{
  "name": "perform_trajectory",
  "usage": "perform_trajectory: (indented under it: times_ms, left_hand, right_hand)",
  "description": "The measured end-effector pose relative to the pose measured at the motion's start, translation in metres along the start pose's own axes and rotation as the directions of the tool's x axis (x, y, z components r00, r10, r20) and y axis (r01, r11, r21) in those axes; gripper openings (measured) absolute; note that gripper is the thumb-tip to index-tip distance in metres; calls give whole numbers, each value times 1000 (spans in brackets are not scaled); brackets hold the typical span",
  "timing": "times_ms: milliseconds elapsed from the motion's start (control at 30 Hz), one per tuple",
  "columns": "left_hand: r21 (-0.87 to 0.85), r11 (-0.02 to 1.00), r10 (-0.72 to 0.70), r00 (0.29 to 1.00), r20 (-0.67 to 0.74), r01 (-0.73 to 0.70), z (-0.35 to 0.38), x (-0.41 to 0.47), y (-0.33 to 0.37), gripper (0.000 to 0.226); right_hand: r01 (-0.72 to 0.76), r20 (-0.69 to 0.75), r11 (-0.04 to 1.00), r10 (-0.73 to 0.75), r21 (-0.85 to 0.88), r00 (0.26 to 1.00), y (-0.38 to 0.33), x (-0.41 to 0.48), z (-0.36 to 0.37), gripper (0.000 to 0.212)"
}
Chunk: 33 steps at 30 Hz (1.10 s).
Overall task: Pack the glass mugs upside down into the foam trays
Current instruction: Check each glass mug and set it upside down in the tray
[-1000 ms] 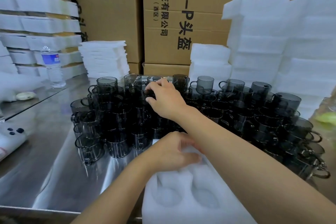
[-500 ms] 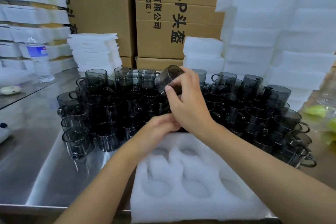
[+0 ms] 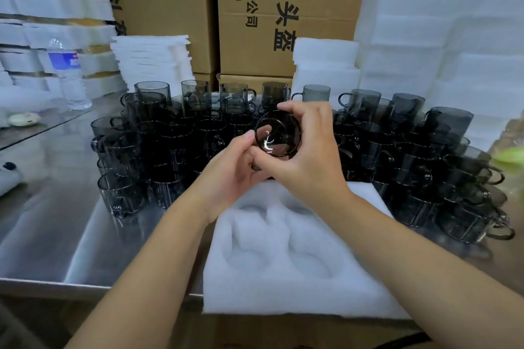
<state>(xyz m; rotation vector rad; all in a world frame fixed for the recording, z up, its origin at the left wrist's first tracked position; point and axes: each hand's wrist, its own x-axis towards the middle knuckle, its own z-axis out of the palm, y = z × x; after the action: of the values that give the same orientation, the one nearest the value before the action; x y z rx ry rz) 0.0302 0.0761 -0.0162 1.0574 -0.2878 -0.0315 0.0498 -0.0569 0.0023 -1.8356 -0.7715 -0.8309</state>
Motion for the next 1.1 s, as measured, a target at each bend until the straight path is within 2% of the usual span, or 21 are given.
perform_trajectory:
  times_ms: [167,300,433,600,667,767,867,967,1033,1100]
  left_hand:
    - [23,1000,0,1000,-16,0,-7,-3,-1,36]
    - [-47,999,-21,999,41,23,-10,-5,4,44]
    - [-94,995,-34,998,48,38,-13,-7,7,41]
    - [7,999,49,994,102,-50,-15,-7,3,32]
    - [28,996,83,994,64,-85,-15,-5,2,43]
    - [14,995,100,992,-80,-99,-13,-2,5,69]
    - [-112,989,90,991,-97,-101,-14,-7,9,76]
    - [-134,982,118,988,-102,-131,-14,-11,10,60]
    - [-130,973,168,974,-151,-188,-14,-11,9,53]
    - [-94,962,231,950,-212,-255,-16,-11,7,43]
  right_hand:
    - [-9,124,1000,7,14,992,-1,0,-4,66]
    - [15,196,1000,-19,22,980,-1,-1,-6,78]
    - [16,197,999,-26,50,980,1,-3,-5,82]
    - [7,189,999,-14,39,982,-1,-3,-5,72]
    - [42,150,998,-47,35,988,-4,-3,-7,65]
    - [84,144,995,-91,56,985,-8,-4,-11,62]
    - [26,315,991,-67,132,947,-12,-5,-15,56]
    - [-3,516,994,-55,111,855,-15,-5,-13,52]
    - [-50,575,997,3,67,818,-14,-4,-11,52]
    - [-104,570,994,68,31,819,-11,-3,-10,48]
